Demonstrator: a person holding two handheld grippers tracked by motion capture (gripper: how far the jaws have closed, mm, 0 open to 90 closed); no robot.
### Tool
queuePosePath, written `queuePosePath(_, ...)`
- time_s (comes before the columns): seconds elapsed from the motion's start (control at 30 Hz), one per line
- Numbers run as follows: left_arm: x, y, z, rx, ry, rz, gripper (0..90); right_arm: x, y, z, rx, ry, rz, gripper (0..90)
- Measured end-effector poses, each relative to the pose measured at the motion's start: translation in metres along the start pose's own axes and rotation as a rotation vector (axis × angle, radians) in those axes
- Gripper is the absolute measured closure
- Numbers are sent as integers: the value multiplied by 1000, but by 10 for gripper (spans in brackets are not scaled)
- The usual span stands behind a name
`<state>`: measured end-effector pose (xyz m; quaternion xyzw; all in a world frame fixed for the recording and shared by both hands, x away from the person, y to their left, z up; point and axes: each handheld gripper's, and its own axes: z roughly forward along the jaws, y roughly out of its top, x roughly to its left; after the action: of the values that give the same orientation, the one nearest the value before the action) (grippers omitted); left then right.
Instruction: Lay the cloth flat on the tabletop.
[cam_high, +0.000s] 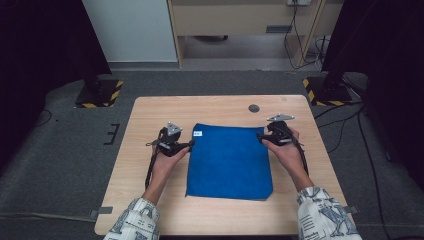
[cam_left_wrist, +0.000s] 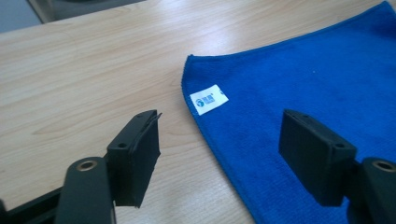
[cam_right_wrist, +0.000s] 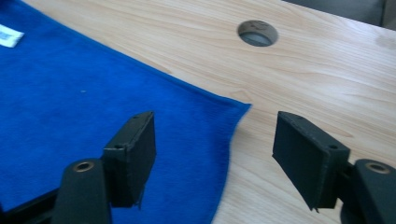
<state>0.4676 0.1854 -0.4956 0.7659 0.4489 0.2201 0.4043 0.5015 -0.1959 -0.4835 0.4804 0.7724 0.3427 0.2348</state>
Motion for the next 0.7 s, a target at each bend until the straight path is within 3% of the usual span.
queuePosePath(0.1, 1, -3, 0, 32, -11, 13, 226, 8, 0, -2, -7, 30, -3, 258)
queuePosePath(0.27, 2, -8, -3, 36, -11, 12, 164, 21, -2, -5, -20, 87, 2, 210)
queuePosePath(0.3, 3, -10, -4, 43, -5, 16, 154, 29, -3, -4, -21, 106, -22, 185)
queuePosePath(0.53, 9, -14, -6, 39, -4, 5, 112, 53, -3, 1, -5, 155, -58, 151)
queuePosePath(0.7, 15, -16, -8, 34, -3, 3, 89, 82, -4, 5, 2, 211, -102, 134)
